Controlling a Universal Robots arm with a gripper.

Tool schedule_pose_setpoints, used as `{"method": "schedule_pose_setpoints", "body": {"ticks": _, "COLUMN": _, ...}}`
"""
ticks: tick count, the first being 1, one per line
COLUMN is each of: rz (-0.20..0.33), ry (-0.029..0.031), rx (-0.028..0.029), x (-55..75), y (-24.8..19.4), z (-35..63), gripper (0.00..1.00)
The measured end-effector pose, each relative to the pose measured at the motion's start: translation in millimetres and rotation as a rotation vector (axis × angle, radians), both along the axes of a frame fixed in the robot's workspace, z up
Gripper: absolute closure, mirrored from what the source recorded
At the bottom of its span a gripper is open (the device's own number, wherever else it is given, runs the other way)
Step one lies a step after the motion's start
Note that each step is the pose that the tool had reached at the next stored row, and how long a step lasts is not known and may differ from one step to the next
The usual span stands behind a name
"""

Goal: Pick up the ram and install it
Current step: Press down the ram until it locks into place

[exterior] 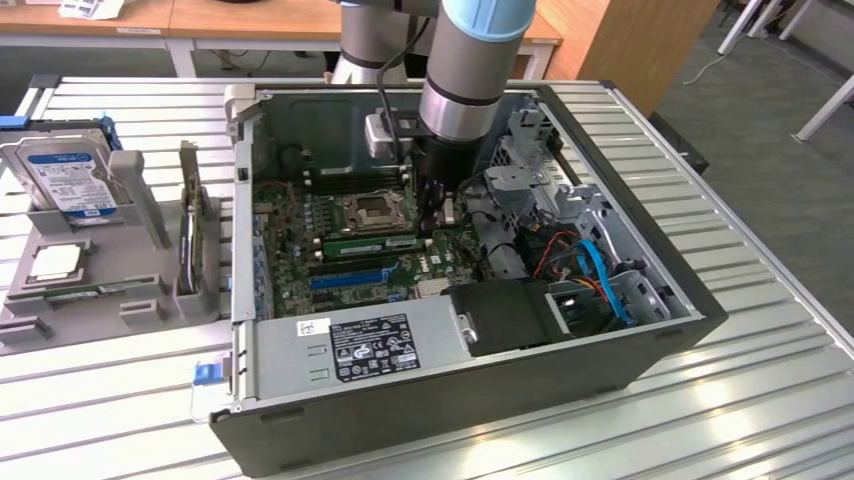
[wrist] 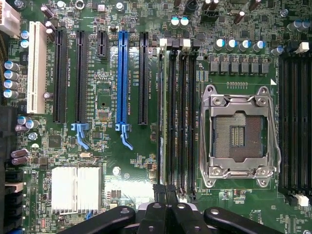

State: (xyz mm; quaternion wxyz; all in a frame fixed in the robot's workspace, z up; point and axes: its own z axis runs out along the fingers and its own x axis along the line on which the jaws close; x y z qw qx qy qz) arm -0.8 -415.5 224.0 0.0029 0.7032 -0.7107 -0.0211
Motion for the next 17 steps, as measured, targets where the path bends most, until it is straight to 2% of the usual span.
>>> {"method": "schedule_pose_setpoints", "body": {"ticks": 17, "rz": 0.0, "ry": 0.0001, "rx": 0.0003, "x": 0.0, "y": 0.0, "z": -0.9, "gripper": 0.9}}
